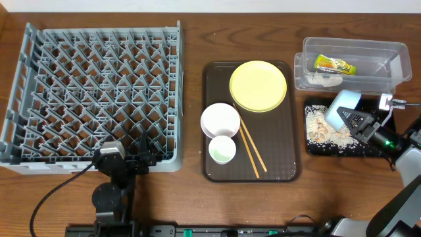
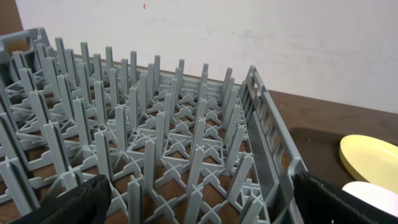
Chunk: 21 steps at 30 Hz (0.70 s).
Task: Sort waste into correct bins and load items into the dishwasher rack
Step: 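Tip the blue bowl over the black tray to dump the rice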
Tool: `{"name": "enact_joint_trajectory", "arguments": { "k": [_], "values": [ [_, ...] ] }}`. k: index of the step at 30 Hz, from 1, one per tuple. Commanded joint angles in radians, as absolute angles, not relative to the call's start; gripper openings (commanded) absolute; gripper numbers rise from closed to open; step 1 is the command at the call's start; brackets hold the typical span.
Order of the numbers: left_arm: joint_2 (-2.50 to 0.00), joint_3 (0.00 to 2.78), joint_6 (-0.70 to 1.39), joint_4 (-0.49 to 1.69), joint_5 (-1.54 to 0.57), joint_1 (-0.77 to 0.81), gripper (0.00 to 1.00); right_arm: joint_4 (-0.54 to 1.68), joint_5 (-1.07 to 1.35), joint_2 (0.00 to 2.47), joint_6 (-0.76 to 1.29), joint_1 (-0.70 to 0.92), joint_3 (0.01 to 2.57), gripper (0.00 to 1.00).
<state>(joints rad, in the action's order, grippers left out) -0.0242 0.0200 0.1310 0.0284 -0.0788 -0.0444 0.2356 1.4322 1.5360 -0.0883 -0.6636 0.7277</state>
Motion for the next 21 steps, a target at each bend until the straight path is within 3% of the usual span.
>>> {"name": "enact_joint_trajectory", "arguments": {
  "k": [1, 7, 11, 21],
  "values": [
    [-0.024, 0.004, 0.132, 0.063, -0.093, -0.043, 0.95, 0.249, 1.561, 1.528, -0.171, -0.671, 0.724, 0.01],
    [-0.024, 0.004, 0.132, 0.063, -0.093, -0.043, 0.95, 0.236, 1.517, 1.525, -0.171, -0.677, 0.723, 0.01],
    [-0.024, 0.004, 0.132, 0.063, -0.093, -0.043, 0.95, 0.235, 1.322, 1.525, -0.010, -0.689, 0.723, 0.01],
    [-0.024, 0.004, 0.132, 0.063, -0.093, -0.043, 0.95, 0.005, 1.428, 1.525, 0.165, -0.712, 0.723, 0.01]
  ]
}}
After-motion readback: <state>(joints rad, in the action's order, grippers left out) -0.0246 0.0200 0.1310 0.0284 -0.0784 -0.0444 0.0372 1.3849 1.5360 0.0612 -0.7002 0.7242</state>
